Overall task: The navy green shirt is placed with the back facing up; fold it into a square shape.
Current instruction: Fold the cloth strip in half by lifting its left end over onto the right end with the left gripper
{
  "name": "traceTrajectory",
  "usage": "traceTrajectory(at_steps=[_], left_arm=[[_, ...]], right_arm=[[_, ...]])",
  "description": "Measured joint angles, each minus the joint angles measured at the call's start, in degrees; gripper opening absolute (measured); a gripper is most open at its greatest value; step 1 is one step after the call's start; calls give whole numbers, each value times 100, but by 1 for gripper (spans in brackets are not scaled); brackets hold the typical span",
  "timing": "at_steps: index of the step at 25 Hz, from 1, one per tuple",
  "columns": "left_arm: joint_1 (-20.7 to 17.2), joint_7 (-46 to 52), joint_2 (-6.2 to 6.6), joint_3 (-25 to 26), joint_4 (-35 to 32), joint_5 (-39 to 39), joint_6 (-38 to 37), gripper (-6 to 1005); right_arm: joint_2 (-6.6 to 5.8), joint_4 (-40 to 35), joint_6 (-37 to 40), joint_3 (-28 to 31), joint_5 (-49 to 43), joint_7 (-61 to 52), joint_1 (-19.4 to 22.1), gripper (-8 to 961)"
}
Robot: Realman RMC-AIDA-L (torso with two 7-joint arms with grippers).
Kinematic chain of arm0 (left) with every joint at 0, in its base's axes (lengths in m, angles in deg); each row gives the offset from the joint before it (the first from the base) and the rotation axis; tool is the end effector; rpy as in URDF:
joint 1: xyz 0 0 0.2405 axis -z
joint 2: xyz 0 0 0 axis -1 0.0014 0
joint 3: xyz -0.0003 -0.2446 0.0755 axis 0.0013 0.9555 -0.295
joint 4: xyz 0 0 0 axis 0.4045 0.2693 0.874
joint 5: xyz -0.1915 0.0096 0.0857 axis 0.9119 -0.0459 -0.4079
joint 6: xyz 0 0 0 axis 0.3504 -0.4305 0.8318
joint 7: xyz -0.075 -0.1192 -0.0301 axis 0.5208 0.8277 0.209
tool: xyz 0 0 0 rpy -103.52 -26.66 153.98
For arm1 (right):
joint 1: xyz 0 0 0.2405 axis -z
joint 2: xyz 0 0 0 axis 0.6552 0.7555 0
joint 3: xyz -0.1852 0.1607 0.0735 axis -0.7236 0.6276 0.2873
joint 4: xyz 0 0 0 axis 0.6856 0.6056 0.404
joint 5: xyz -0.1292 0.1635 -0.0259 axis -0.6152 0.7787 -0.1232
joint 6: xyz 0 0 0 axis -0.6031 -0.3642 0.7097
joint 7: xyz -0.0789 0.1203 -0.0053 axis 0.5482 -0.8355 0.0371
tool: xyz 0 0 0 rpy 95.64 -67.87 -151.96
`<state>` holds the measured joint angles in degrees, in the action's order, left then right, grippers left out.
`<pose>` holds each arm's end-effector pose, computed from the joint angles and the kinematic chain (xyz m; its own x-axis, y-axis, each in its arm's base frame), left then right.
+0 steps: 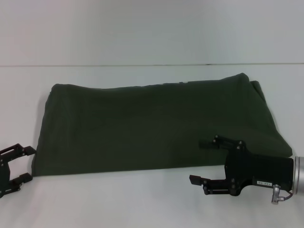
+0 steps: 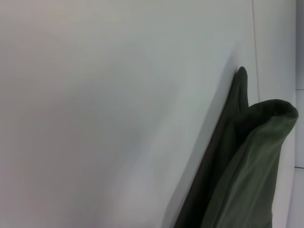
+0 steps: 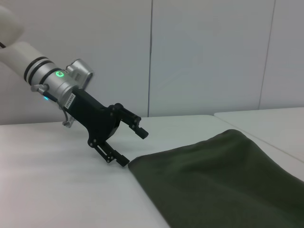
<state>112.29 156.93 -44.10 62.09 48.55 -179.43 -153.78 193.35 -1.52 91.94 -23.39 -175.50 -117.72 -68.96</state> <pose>-0.3920 0.2679 0.0521 -0.6033 0.6209 0.5006 0.7961 0.4319 0.4238 0.2678 0.3045 -0.0454 0.8767 -0.0291 -0.4801 -0.1753 -0.9489 -0.2625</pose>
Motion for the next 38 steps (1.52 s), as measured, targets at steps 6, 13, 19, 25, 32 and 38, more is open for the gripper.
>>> traceTrajectory(at_steps=[6,13,19,25,32,38], left_arm=[[67,-7,5,-56,33,0,81,784],[195,-26,23,-159,238,14,253,777],[370,-29,36,-217,303,14,376,772],[456,-38,46,-280,308,13,416,766],[522,-131,55,-584,305,14,573,760],[608,-230,68,-976,224,-11,662,716]], right_arm=[[0,4,11,0,0,-1,0,931],[0,6,11,0,0,-1,0,931],[1,7,14,-14,1,-11,-9,931],[12,15,19,-10,1,-86,-9,931],[9,13,71,2,1,-89,-17,931],[7,-32,169,9,15,-134,-3,931]])
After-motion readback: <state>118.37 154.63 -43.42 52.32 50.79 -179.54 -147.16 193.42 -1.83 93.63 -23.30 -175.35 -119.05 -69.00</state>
